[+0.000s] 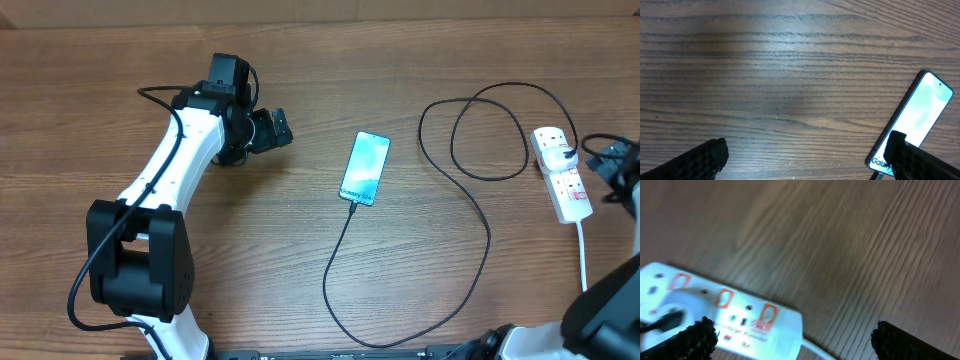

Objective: Plug charger to phone and switch on socket

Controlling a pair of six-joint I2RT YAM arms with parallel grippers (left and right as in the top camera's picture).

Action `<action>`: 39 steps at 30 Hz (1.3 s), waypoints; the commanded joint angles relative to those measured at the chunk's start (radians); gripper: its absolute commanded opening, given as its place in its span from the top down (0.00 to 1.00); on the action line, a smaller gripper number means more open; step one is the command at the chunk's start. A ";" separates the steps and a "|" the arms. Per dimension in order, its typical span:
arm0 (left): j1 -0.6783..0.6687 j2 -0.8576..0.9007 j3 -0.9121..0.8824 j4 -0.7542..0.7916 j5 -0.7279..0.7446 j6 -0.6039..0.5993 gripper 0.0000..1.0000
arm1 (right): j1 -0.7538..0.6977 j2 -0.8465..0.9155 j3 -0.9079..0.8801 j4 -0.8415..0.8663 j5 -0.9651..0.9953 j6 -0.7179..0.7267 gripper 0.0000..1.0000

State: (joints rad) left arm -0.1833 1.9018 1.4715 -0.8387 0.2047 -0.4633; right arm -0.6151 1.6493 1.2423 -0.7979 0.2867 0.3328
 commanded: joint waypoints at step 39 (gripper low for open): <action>0.000 -0.025 0.001 0.001 -0.006 0.019 0.00 | -0.111 0.335 0.021 0.288 -0.394 -0.233 0.00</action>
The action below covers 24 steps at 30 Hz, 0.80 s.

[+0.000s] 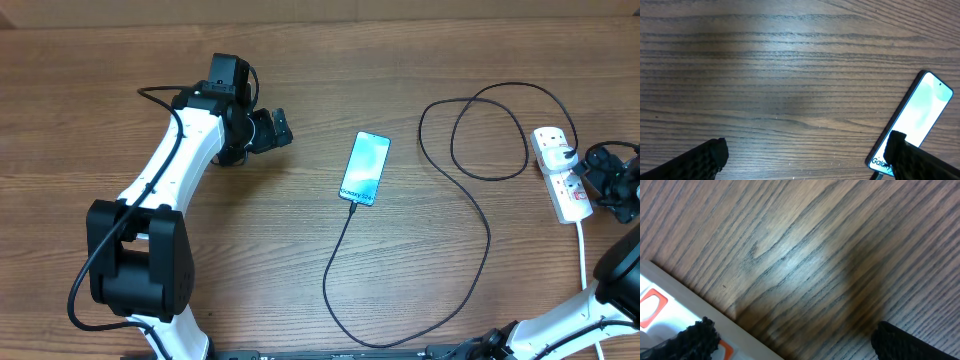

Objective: Plug charger to phone and switch on socket

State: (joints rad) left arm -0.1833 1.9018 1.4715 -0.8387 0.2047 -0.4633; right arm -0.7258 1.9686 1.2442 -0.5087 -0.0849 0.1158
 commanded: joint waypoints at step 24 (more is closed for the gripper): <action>0.000 -0.025 0.001 0.001 -0.006 0.019 0.00 | 0.000 0.015 0.019 -0.102 -0.039 -0.015 0.00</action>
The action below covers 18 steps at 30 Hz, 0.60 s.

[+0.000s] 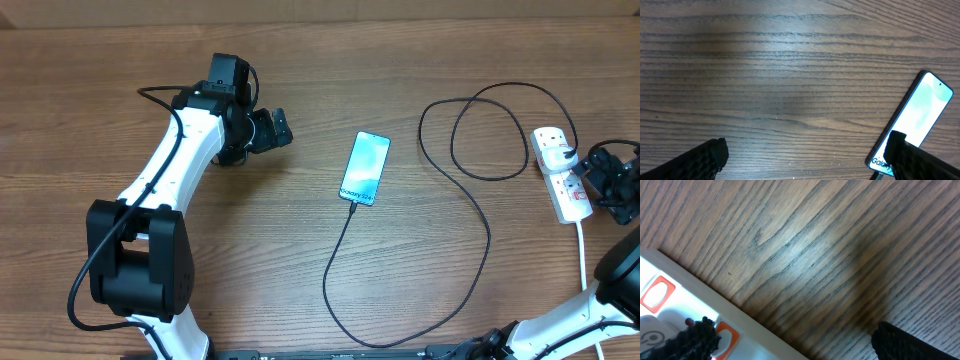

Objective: Plug charger to phone and switch on socket

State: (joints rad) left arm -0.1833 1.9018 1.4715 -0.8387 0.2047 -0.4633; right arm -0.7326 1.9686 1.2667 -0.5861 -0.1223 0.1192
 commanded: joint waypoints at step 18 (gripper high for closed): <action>0.000 -0.025 0.001 0.002 -0.006 0.019 0.00 | -0.008 -0.024 -0.003 0.064 0.026 0.083 0.00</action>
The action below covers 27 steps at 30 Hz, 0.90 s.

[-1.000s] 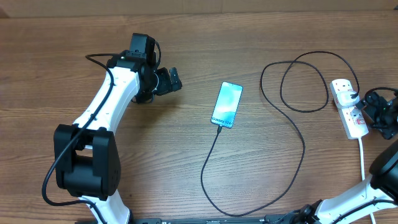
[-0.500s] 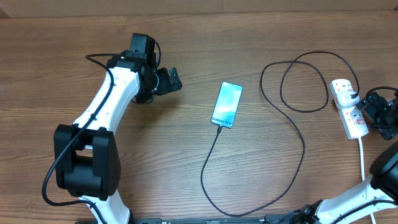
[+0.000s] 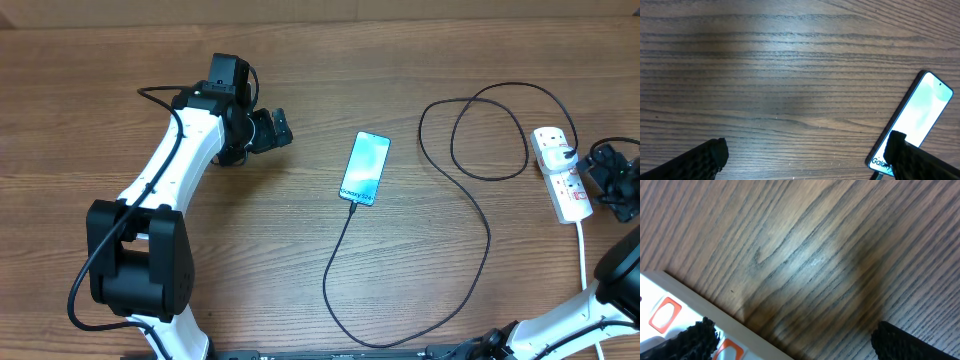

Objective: Plug charger to phone and switch on socket

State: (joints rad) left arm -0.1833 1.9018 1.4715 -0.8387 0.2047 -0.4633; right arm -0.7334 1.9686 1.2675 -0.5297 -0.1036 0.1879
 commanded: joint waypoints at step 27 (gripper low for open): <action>-0.001 -0.025 0.001 0.002 -0.006 0.019 0.00 | -0.006 -0.024 -0.004 -0.112 0.007 0.013 0.00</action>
State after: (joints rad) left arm -0.1833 1.9018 1.4715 -0.8383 0.2047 -0.4633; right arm -0.7410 1.9621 1.2678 -0.6258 -0.1001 0.2100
